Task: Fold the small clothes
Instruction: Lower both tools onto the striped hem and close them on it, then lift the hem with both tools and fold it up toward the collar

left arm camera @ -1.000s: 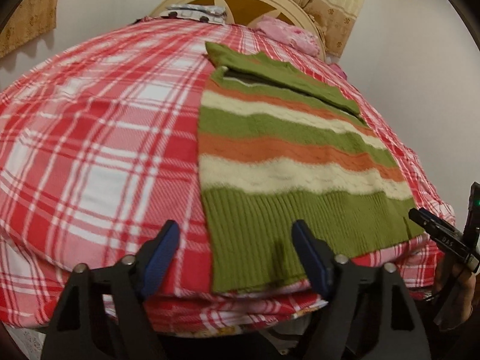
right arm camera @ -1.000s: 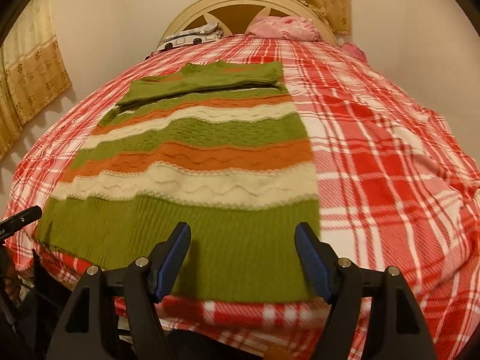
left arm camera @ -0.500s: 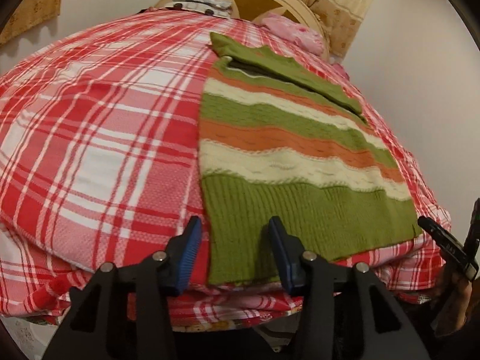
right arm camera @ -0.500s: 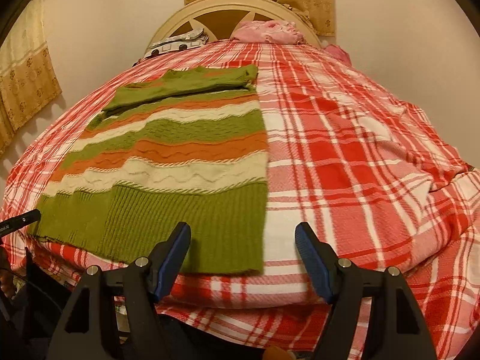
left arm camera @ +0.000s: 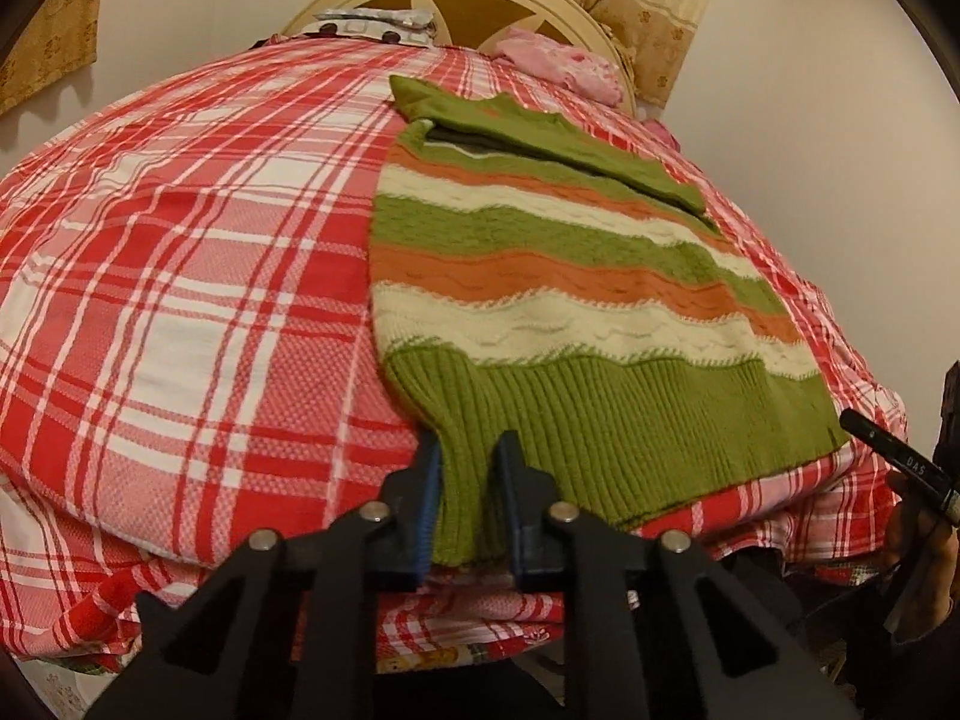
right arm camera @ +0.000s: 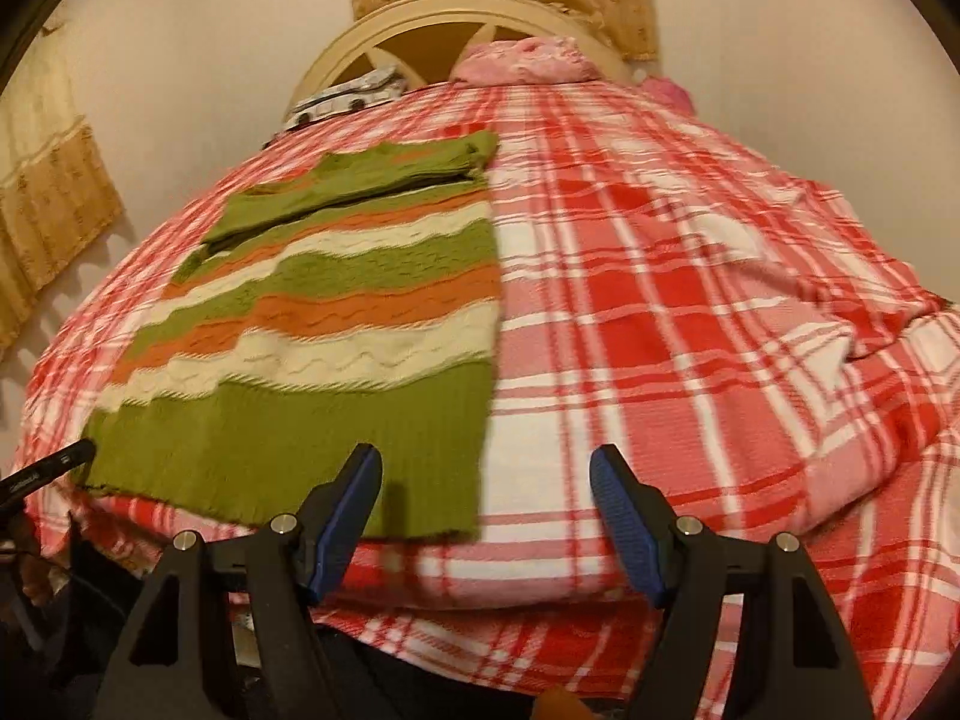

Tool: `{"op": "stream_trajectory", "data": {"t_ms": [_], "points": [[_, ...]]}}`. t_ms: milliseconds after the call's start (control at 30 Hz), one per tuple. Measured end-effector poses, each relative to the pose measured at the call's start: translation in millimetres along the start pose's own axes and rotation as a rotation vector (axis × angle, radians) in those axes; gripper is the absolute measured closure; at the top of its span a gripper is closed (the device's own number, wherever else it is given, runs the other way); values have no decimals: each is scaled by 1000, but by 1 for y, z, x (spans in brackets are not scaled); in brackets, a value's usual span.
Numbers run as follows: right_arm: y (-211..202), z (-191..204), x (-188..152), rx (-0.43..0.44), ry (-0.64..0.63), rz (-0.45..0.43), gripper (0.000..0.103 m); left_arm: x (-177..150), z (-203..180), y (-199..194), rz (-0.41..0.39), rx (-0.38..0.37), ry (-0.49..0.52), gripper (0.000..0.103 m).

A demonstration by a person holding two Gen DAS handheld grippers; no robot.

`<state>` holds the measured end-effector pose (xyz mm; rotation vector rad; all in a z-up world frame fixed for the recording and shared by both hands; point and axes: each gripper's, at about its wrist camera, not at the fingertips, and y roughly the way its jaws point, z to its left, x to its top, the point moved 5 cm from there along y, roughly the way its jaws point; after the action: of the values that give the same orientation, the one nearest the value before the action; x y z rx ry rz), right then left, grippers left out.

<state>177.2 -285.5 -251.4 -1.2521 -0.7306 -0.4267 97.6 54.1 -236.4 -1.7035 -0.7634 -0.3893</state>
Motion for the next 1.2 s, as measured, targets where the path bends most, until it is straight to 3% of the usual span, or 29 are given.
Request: {"op": "stream_trajectory", "data": {"t_ms": [67, 100, 200, 233, 333, 400, 433, 467, 700, 900, 1200], "points": [[5, 9, -3, 17, -25, 6, 33, 0, 1, 0, -9, 2, -12, 81], [9, 11, -5, 9, -32, 17, 41, 0, 1, 0, -8, 2, -13, 80], [10, 15, -6, -11, -52, 1, 49, 0, 1, -1, -4, -14, -20, 74], [10, 16, -6, -3, -47, 2, 61, 0, 0, -1, -2, -23, -19, 70], [10, 16, -7, 22, -29, 2, 83, -1, -2, 0, 4, -19, -9, 70], [10, 15, -8, 45, -19, -3, 87, -1, -1, -1, 4, -36, -21, 75], [9, 13, -9, 64, -2, -5, 92, -1, 1, -2, 6, -31, -25, 91], [7, 10, -8, 102, 33, -16, 95, -1, 1, -2, 12, -38, -26, 94], [-20, 4, 9, 195, 112, -143, 97, 13, 2, -21, -75, -85, -49, 95], [-19, 7, 11, 208, 134, -145, 97, 23, 0, -27, -101, -136, -42, 95], [-37, 17, 41, 245, 142, -238, 98, 47, -4, -30, -129, -184, 3, 95]]}}
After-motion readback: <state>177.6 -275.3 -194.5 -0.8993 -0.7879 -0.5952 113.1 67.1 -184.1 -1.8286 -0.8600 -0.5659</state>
